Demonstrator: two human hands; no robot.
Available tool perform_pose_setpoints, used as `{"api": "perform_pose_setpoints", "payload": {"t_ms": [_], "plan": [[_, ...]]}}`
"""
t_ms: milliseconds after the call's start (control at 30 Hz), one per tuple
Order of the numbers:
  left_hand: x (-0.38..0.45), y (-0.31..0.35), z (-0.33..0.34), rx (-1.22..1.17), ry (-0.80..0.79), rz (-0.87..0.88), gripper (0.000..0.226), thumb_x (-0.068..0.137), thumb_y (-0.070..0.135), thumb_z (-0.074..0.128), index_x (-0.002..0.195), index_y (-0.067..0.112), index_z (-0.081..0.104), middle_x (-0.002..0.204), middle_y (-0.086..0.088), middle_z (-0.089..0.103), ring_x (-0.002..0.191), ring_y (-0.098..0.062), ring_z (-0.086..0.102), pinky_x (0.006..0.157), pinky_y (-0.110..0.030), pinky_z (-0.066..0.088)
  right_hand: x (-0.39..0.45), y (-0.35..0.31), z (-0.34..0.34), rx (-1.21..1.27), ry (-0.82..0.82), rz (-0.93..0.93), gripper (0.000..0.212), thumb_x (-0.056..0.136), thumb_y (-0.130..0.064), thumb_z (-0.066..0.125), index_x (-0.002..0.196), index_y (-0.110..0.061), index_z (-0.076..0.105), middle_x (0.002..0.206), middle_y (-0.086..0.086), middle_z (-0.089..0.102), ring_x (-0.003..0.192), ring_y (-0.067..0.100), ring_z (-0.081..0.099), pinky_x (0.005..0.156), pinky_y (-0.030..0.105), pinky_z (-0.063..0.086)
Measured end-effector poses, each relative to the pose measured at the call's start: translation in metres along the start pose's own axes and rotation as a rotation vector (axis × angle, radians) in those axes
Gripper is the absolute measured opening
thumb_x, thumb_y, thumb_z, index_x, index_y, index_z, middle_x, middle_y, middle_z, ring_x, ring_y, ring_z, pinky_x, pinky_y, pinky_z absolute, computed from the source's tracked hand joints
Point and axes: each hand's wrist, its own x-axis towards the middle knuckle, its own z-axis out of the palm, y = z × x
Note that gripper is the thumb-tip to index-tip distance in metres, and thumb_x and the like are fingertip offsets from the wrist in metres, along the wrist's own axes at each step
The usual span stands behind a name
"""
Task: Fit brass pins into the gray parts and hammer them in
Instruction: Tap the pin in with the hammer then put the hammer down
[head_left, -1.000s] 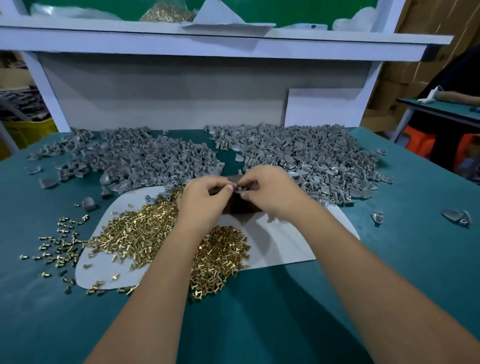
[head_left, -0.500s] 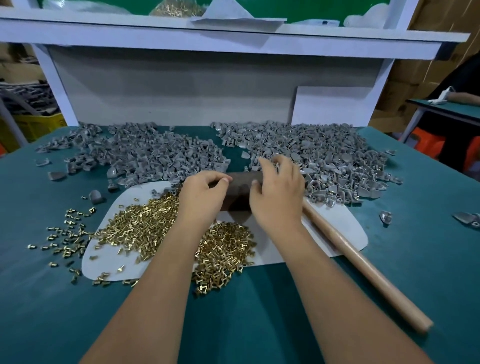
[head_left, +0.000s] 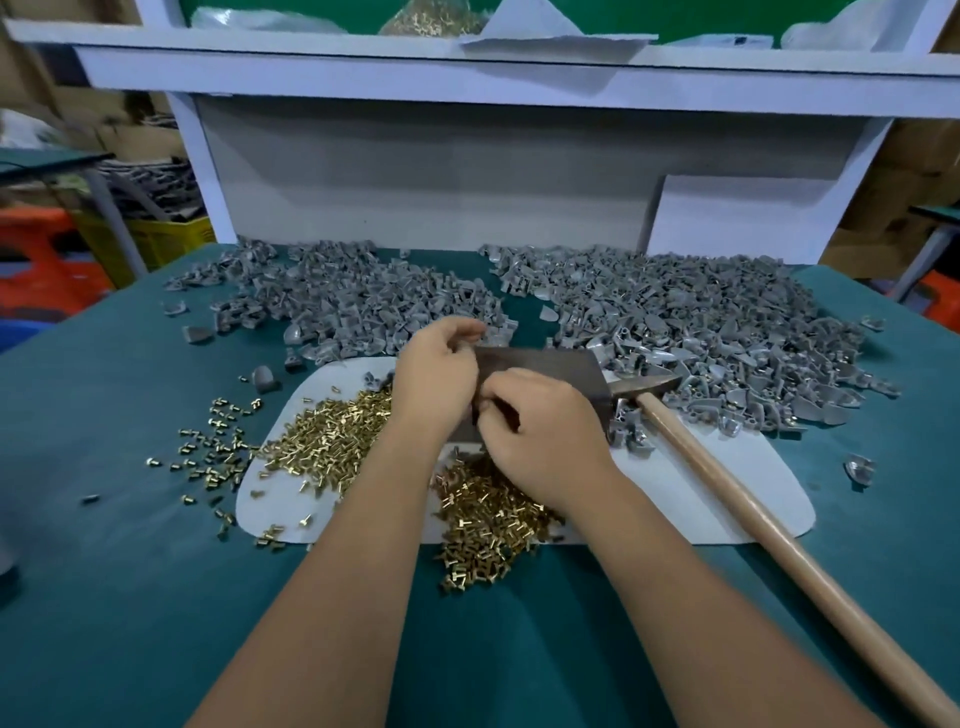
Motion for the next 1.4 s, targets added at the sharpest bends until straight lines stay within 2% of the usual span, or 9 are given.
{"api": "perform_pose_setpoints", "payload": {"t_ms": [100, 233, 300, 433, 767, 933, 1133, 1233, 1400], "plan": [[0.014, -0.005, -0.010, 0.071, 0.055, -0.030, 0.050, 0.091, -0.007, 0.040, 0.121, 0.025, 0.062, 0.121, 0.008, 0.062, 0.066, 0.007, 0.059, 0.051, -0.010, 0.043, 0.000, -0.003, -0.001, -0.061, -0.105, -0.067, 0.017, 0.087, -0.027, 0.052, 0.081, -0.016, 0.062, 0.078, -0.005, 0.058, 0.071, 0.017, 0.054, 0.062, 0.033, 0.046], [0.033, -0.016, -0.023, 0.291, 0.042, -0.018, 0.075, 0.087, -0.012, 0.039, 0.152, 0.021, 0.026, 0.150, -0.010, 0.044, 0.116, -0.035, 0.058, 0.090, -0.047, 0.051, 0.000, -0.013, 0.005, -0.116, -0.281, -0.157, 0.024, 0.084, -0.041, 0.052, 0.100, -0.024, 0.059, 0.093, -0.006, 0.052, 0.094, 0.016, 0.051, 0.066, 0.030, 0.040], [0.043, -0.025, -0.026, 0.547, -0.073, -0.034, 0.075, 0.089, -0.010, 0.038, 0.155, 0.016, 0.016, 0.147, -0.020, 0.045, 0.124, -0.040, 0.051, 0.099, -0.050, 0.045, 0.000, -0.016, 0.010, -0.114, -0.371, -0.191, 0.044, 0.082, -0.052, 0.053, 0.118, -0.026, 0.053, 0.103, -0.005, 0.049, 0.102, 0.016, 0.044, 0.076, 0.033, 0.041], [0.050, -0.026, -0.026, 0.840, -0.185, -0.009, 0.045, 0.094, -0.002, 0.040, 0.137, 0.005, 0.052, 0.131, -0.021, 0.059, 0.115, -0.037, 0.058, 0.092, -0.042, 0.050, -0.001, -0.018, 0.016, -0.185, -0.431, -0.231, 0.046, 0.081, -0.064, 0.055, 0.100, -0.022, 0.058, 0.097, -0.003, 0.041, 0.095, 0.017, 0.035, 0.082, 0.034, 0.036], [0.046, -0.021, -0.025, 0.806, -0.097, 0.053, 0.033, 0.081, 0.000, 0.057, 0.106, 0.012, 0.075, 0.111, -0.009, 0.072, 0.098, -0.029, 0.066, 0.074, -0.031, 0.049, 0.003, -0.022, 0.011, -0.039, -0.382, -0.202, 0.005, 0.085, -0.010, 0.056, 0.088, -0.014, 0.057, 0.088, -0.004, 0.045, 0.099, 0.023, 0.049, 0.068, 0.032, 0.037], [0.045, -0.024, -0.027, 0.725, -0.027, 0.019, 0.026, 0.085, 0.004, 0.063, 0.106, 0.015, 0.073, 0.111, -0.009, 0.070, 0.093, -0.028, 0.063, 0.072, -0.030, 0.044, 0.003, -0.022, 0.008, -0.009, -0.405, -0.188, 0.004, 0.083, -0.013, 0.057, 0.084, -0.014, 0.060, 0.090, -0.001, 0.053, 0.093, 0.020, 0.050, 0.073, 0.037, 0.047], [0.038, -0.020, -0.025, 0.592, 0.108, 0.060, 0.023, 0.091, 0.025, 0.063, 0.110, 0.016, 0.073, 0.100, -0.006, 0.072, 0.088, -0.027, 0.063, 0.074, -0.033, 0.048, 0.004, -0.024, 0.012, -0.057, -0.443, -0.193, 0.027, 0.085, -0.025, 0.063, 0.072, -0.019, 0.039, 0.079, -0.003, 0.037, 0.085, 0.019, 0.039, 0.066, 0.030, 0.027], [0.036, -0.014, -0.023, 0.383, 0.126, 0.066, 0.026, 0.093, 0.036, 0.064, 0.109, 0.017, 0.073, 0.094, 0.003, 0.068, 0.085, -0.017, 0.060, 0.075, -0.029, 0.043, 0.006, -0.025, 0.014, -0.027, -0.434, -0.169, 0.031, 0.085, -0.018, 0.064, 0.067, -0.019, 0.038, 0.076, -0.002, 0.043, 0.088, 0.025, 0.049, 0.065, 0.033, 0.038], [0.032, -0.002, -0.020, -0.047, 0.076, 0.004, 0.014, 0.088, 0.012, 0.068, 0.097, 0.023, 0.070, 0.090, 0.007, 0.068, 0.089, -0.010, 0.064, 0.073, -0.020, 0.049, 0.006, -0.020, 0.016, 0.020, -0.436, -0.107, 0.017, 0.087, -0.018, 0.060, 0.072, -0.017, 0.053, 0.080, 0.001, 0.055, 0.081, 0.024, 0.053, 0.069, 0.038, 0.048]]}}
